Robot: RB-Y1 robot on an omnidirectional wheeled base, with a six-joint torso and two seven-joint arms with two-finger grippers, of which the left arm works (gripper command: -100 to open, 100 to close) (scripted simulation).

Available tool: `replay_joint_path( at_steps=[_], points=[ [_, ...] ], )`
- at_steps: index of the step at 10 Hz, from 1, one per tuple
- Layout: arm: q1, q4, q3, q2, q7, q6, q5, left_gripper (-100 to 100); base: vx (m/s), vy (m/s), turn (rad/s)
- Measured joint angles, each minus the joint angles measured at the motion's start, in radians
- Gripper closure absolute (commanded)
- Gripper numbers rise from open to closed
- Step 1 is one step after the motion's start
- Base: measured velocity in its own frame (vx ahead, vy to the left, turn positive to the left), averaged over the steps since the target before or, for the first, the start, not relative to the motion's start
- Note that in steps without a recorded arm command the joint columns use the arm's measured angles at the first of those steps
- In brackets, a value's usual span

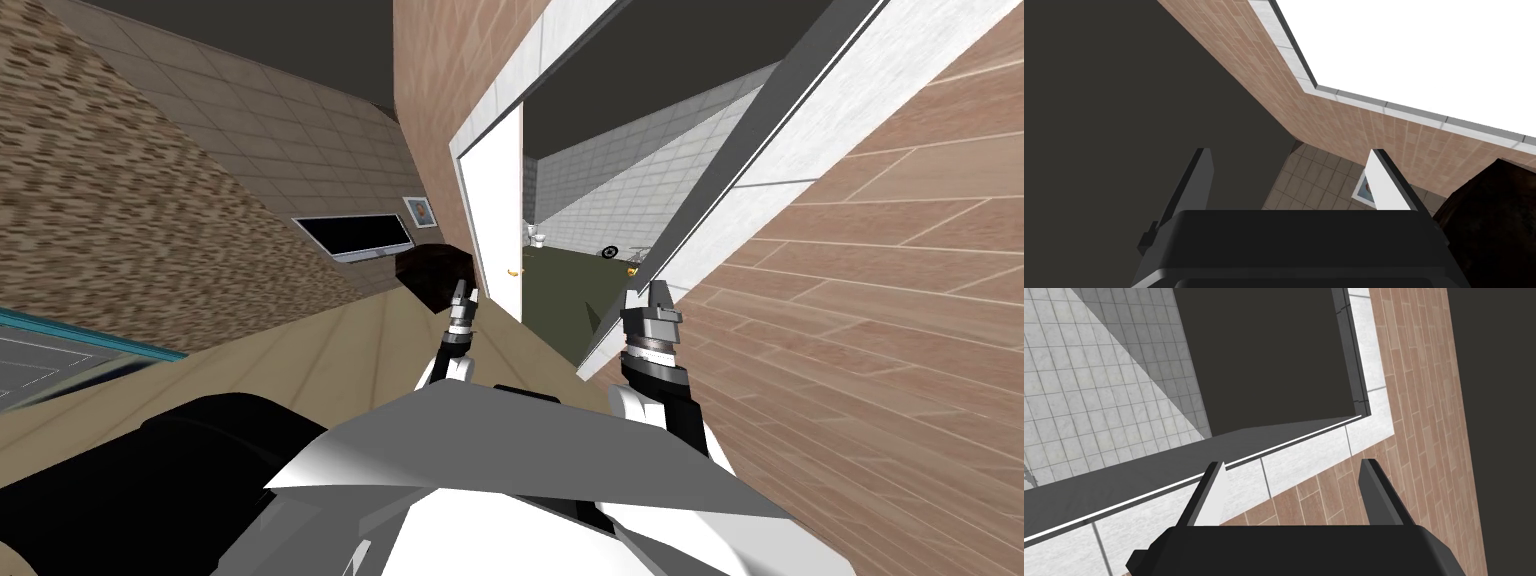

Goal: Push the door open

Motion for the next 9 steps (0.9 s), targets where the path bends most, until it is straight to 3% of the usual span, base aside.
replay_joint_path(
  at_steps=[9],
  points=[
    [-0.059, 0.175, -0.043, 0.024, 0.029, -0.041, -0.022, -100, 0.093, 0.049, -0.015]
  ],
)
